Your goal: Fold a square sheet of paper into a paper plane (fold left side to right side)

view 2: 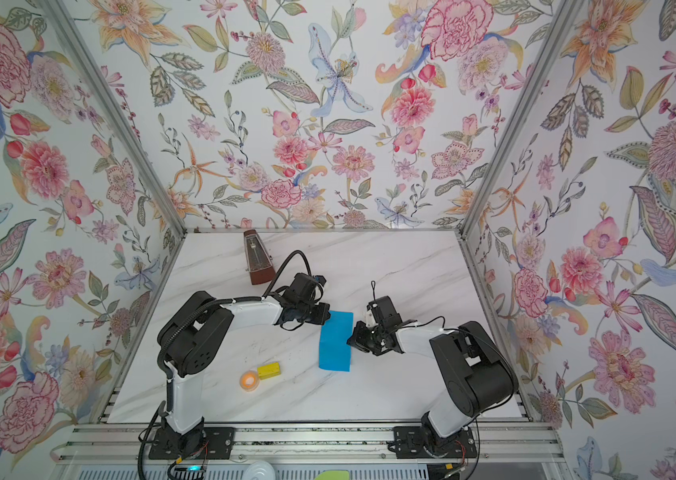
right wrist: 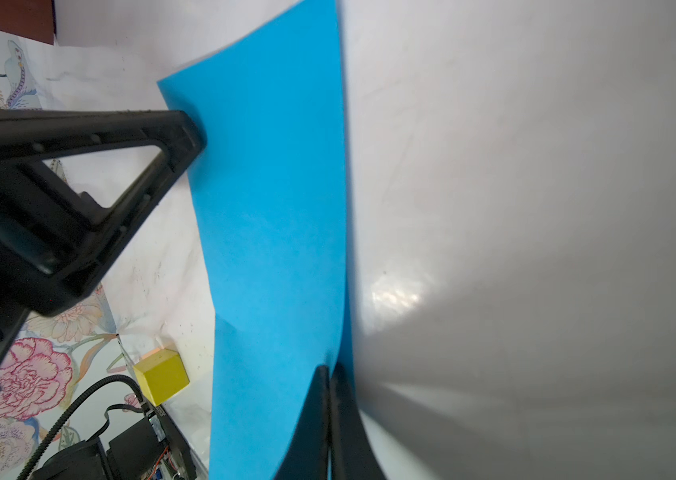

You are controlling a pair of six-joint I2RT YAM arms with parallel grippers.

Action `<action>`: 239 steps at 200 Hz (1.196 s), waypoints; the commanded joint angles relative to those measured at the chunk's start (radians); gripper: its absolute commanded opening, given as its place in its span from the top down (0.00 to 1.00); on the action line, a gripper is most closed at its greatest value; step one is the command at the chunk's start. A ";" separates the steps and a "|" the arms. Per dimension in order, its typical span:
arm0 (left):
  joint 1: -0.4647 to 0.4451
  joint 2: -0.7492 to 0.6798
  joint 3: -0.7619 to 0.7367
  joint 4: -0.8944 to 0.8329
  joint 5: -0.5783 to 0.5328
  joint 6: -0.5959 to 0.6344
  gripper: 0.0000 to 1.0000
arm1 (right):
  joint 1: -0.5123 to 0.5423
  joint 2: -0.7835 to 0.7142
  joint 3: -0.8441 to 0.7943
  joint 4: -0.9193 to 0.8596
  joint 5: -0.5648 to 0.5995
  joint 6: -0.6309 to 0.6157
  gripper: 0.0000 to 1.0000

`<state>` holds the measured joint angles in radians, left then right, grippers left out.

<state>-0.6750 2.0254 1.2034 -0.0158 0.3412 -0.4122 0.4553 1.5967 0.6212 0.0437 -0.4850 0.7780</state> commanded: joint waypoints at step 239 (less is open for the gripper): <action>-0.024 -0.204 -0.135 -0.079 0.141 -0.112 0.97 | -0.023 0.143 0.032 0.016 0.036 0.035 0.94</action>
<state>-0.6441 1.7676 1.0397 -0.0689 0.4431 -0.4961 0.4370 1.6901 0.6685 0.1543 -0.5121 0.8177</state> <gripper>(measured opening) 0.048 0.062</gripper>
